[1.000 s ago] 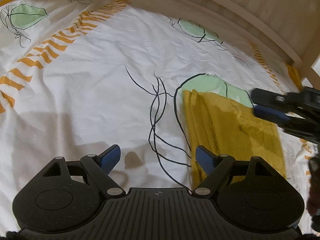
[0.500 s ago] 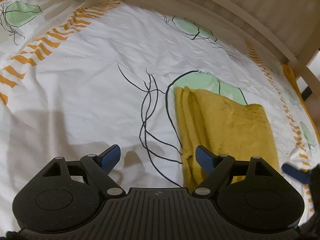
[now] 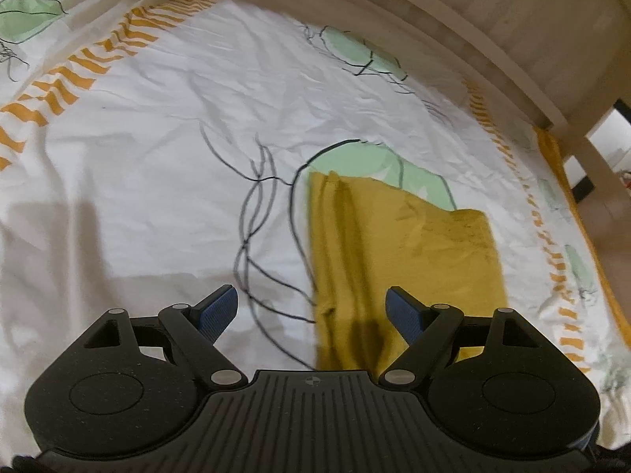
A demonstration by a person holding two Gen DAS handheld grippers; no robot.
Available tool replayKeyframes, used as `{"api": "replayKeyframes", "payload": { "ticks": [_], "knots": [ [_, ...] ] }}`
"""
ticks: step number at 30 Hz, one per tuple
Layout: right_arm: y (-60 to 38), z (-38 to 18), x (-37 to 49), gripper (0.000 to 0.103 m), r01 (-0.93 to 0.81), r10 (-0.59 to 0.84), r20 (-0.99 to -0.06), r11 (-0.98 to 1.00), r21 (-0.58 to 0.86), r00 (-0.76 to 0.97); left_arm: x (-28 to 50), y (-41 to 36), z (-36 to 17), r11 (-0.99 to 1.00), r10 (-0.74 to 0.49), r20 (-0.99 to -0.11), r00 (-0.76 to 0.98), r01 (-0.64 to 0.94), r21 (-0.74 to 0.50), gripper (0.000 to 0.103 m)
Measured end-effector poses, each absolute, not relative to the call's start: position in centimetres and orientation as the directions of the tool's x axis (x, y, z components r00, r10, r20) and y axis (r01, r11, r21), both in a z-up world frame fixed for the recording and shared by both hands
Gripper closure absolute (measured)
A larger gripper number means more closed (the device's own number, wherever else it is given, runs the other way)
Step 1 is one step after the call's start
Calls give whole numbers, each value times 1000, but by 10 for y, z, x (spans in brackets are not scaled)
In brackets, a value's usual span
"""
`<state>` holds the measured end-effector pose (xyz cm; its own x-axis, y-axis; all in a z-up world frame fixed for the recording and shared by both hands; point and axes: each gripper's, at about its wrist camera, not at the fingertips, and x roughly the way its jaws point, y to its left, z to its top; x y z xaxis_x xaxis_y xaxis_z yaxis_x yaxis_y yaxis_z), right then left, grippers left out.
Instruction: Fold small clothes
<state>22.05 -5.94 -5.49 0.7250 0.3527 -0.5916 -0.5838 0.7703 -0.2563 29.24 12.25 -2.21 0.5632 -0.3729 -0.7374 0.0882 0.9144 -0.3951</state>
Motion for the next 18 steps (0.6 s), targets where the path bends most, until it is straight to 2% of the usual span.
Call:
{"api": "replayKeyframes", "payload": {
  "ticks": [5,11,18],
  "knots": [
    [-102,-31,228,93,-489,416,-513,872,-9,751,306,110,-14,882,-445,-728,521,116,-457,21],
    [-118,-27,229,93,-454,426,-486,888,66,763,332,86,-26,823,-546,-727,416,107,-557,21],
    [-123,-26,225,93,-463,452,-471,881,101,757,348,67,-49,827,-547,-763,346,77,-557,22]
  ]
}}
